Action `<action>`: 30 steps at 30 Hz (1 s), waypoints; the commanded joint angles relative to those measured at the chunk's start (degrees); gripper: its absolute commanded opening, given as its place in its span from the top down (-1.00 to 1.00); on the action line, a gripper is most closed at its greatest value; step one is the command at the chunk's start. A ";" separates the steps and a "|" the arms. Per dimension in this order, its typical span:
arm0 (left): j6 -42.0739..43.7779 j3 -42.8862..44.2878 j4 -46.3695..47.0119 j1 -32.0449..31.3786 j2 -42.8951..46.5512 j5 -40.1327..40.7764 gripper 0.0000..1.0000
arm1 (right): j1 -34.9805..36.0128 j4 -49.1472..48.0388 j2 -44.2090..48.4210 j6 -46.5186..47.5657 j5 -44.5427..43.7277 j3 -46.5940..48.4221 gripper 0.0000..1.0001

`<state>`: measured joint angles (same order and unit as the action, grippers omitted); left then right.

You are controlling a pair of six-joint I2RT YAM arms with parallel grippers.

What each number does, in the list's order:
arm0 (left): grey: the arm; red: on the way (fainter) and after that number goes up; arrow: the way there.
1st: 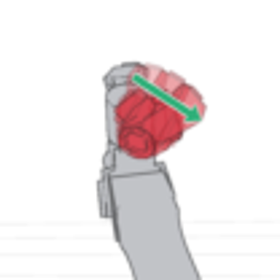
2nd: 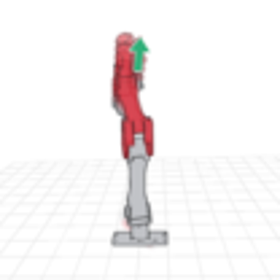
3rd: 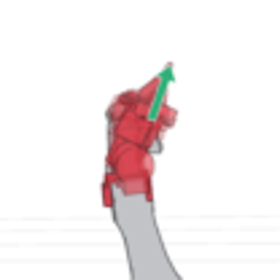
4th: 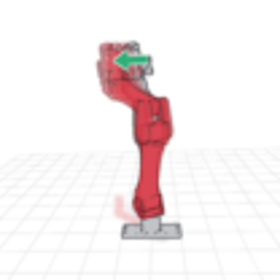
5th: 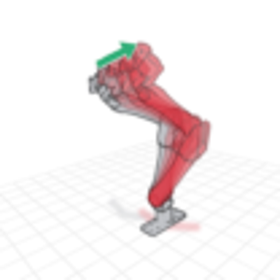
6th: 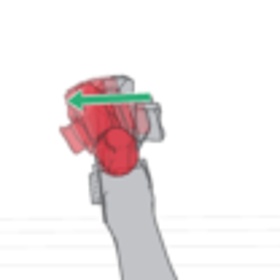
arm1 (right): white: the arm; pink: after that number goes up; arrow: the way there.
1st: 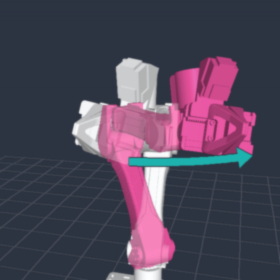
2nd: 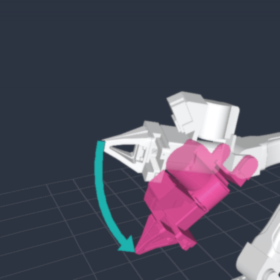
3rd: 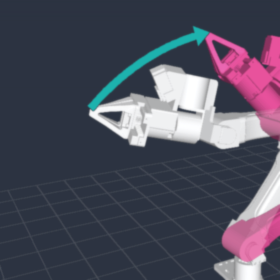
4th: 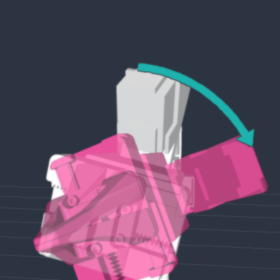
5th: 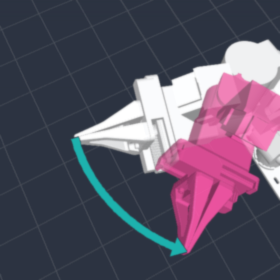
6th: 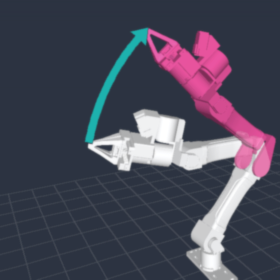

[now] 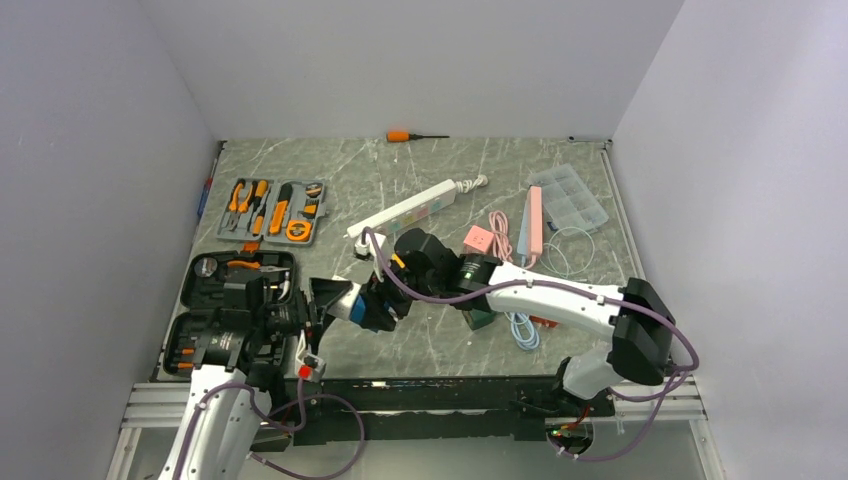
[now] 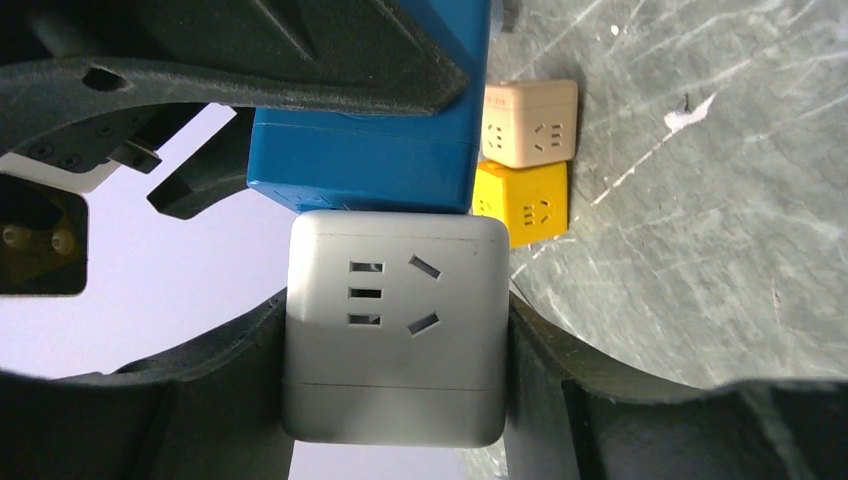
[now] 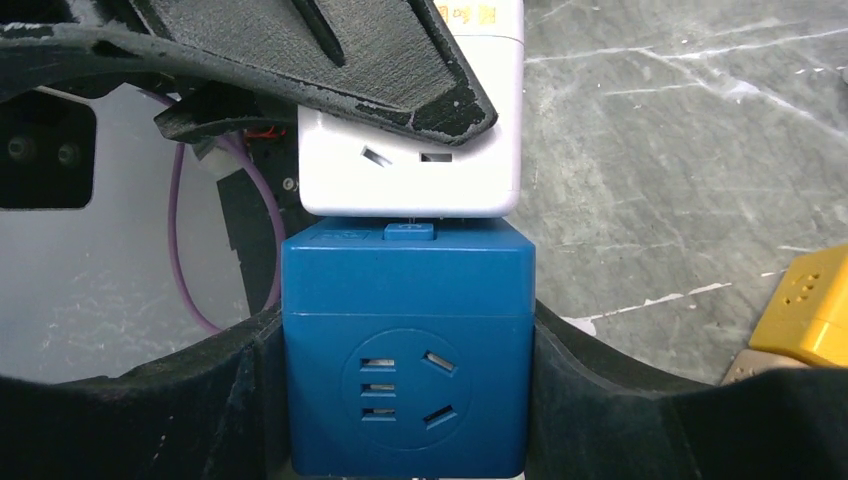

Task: Pull the plug off the socket
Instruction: Remove the plug from the socket, then place the socket at the corner of the board.

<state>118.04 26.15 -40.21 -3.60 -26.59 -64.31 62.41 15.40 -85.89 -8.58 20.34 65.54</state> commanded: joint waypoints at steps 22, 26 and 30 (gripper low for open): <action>38.48 -0.06 8.23 2.17 -11.22 22.31 1.00 | -0.33 23.66 7.09 -10.35 -18.53 -8.25 1.00; 36.37 -2.11 6.22 1.73 -11.94 20.63 1.00 | -0.88 17.36 3.73 -11.14 -27.68 -10.11 1.00; 34.45 -3.40 4.17 0.19 -13.65 20.48 1.00 | -1.66 10.55 1.53 -13.27 -33.17 -13.39 1.00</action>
<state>118.61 23.62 -34.48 -2.02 -38.98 -41.12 61.52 34.48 -83.09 -18.76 -2.90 54.46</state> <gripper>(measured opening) 0.633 0.633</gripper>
